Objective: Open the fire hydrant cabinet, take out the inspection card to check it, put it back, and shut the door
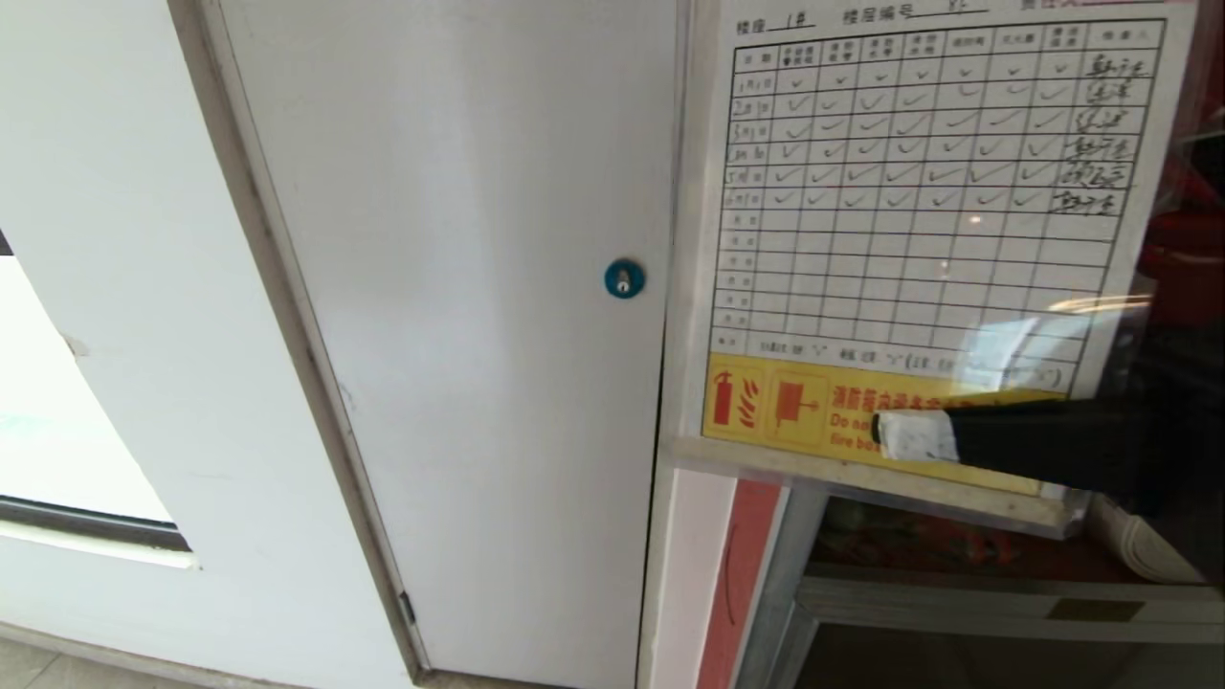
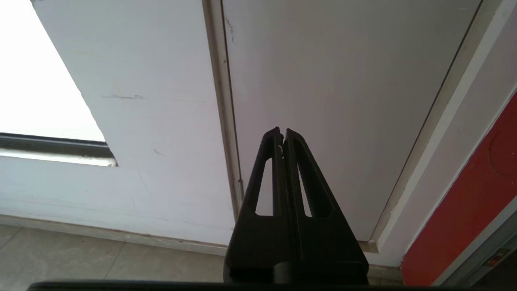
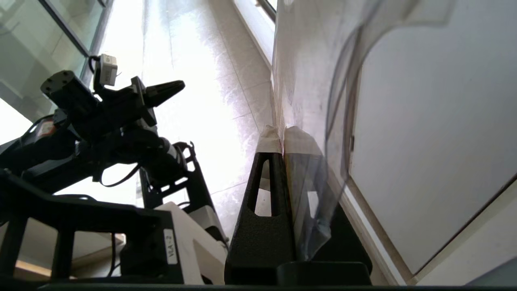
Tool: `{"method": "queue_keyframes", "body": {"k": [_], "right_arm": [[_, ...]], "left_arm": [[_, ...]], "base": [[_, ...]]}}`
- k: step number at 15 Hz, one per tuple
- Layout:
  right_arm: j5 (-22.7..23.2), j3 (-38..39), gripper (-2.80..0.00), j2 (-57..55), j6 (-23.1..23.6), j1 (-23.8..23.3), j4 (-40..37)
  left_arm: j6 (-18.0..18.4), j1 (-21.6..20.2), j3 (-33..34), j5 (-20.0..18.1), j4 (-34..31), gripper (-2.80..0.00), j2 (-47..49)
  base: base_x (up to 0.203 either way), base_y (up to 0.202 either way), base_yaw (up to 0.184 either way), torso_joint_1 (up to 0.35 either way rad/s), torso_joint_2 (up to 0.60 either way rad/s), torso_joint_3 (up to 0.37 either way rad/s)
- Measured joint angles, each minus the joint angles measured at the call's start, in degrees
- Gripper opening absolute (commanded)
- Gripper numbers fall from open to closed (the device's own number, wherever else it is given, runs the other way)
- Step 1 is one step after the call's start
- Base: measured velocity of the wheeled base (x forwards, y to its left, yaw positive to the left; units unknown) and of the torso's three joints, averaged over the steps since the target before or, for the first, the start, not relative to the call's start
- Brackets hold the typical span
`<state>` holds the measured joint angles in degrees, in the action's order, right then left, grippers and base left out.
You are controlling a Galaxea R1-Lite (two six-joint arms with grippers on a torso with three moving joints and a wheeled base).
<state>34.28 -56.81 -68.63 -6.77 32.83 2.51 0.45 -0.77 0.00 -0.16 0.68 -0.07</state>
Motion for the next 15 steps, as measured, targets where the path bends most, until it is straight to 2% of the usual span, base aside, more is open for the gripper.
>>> {"method": "queue_keyframes", "body": {"k": [3,7,11,15], "right_arm": [[0.57,0.26,-2.80,-2.04,0.26,0.45,1.07],[1.31,0.44,-2.80,-3.85,3.13,1.99,2.24],[2.01,0.52,-2.80,-5.17,2.66,3.55,7.37],[2.14,2.46,-2.80,-6.09,0.98,5.62,8.96]], "left_arm": [[0.00,0.00,0.00,0.02,0.00,-2.80,0.00],[-0.04,0.00,0.00,0.01,0.00,-2.80,0.00],[-0.04,0.00,0.00,0.02,0.00,-2.80,0.00],[-0.01,0.00,0.00,0.00,0.00,-2.80,0.00]], "base": [[0.000,0.000,0.000,0.000,0.00,0.000],[0.000,0.000,0.000,0.000,0.00,0.000],[0.000,0.000,0.000,0.000,0.00,0.000],[0.000,0.000,0.000,0.000,0.00,0.000]]}}
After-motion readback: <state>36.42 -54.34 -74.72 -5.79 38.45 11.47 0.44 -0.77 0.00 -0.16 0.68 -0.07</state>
